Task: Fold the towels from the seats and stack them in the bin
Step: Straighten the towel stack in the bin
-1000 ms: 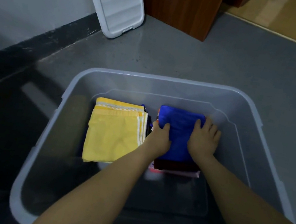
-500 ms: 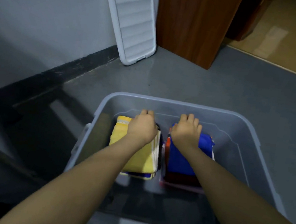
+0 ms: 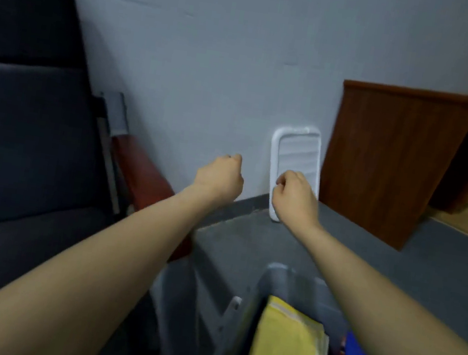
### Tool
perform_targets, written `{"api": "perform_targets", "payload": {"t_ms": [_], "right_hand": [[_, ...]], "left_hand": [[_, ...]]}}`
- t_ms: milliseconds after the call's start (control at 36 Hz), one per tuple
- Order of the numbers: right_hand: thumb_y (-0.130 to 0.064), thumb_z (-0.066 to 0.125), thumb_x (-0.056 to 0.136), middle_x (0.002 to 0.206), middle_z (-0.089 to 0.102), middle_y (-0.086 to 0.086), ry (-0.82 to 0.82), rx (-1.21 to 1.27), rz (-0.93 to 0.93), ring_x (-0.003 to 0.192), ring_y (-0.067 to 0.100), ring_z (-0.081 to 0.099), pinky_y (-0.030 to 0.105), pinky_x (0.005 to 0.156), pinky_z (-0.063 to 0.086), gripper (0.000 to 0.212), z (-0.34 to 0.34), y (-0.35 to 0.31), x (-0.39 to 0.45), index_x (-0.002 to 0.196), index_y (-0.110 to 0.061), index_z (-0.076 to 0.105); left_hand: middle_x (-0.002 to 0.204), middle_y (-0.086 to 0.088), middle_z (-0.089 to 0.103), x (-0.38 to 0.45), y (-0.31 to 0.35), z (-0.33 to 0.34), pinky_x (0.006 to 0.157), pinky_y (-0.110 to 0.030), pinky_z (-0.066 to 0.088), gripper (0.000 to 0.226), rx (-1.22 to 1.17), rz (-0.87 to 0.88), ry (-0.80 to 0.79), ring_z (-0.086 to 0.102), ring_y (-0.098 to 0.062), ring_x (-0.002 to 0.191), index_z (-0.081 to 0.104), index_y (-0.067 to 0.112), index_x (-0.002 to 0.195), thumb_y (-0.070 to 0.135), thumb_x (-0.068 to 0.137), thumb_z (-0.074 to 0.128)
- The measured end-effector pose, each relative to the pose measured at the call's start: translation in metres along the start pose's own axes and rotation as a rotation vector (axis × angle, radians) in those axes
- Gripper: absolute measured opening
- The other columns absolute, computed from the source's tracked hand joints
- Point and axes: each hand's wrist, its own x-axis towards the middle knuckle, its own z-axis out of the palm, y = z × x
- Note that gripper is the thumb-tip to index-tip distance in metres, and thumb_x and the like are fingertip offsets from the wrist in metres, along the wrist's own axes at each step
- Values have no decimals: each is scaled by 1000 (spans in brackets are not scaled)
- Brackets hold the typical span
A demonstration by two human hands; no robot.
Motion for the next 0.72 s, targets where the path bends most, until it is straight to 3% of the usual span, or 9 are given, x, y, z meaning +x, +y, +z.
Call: {"api": "perform_targets", "payload": {"t_ms": [111,278,361,528,722], "right_hand": [[-10,40,92,112,55,12,-57,54,-135,96,32,55,36,80,43,22,14,-82,1,102,-6,59],[-12,43,91,113,55,13,-135,122,-290,104,34,54,39,85,44,21,49,-194,-17,101,-7,60],[-13,41,92,110,54,10,-182,151,-387,99,32,55,36,79,42,18,70,-253,-39,97,-10,58],[-15,41,94,103,51,1,-361,250,-575,85,23,56,35,73,46,16,124,-382,-123,94,-13,57],[-17,42,95,105,51,0,-548,319,-738,87,21,56,37,74,48,14,176,-488,-218,97,-14,56]], "left_hand": [[126,-14,52,-25,-62,-51,86,-38,43,31,21,-106,79,52,-33,113,48,7,124,16,96,38],[114,-10,57,-88,-161,-103,78,-39,49,25,20,-258,149,56,-30,98,52,7,115,17,95,39],[114,-10,56,-128,-212,-128,77,-38,49,26,41,-362,184,57,-29,97,51,7,117,17,98,38],[115,-8,57,-237,-318,-180,78,-37,49,28,95,-601,259,57,-28,97,52,9,119,17,97,36],[114,-12,57,-355,-407,-214,75,-33,40,22,156,-851,251,54,-32,101,54,7,106,15,92,40]]}}
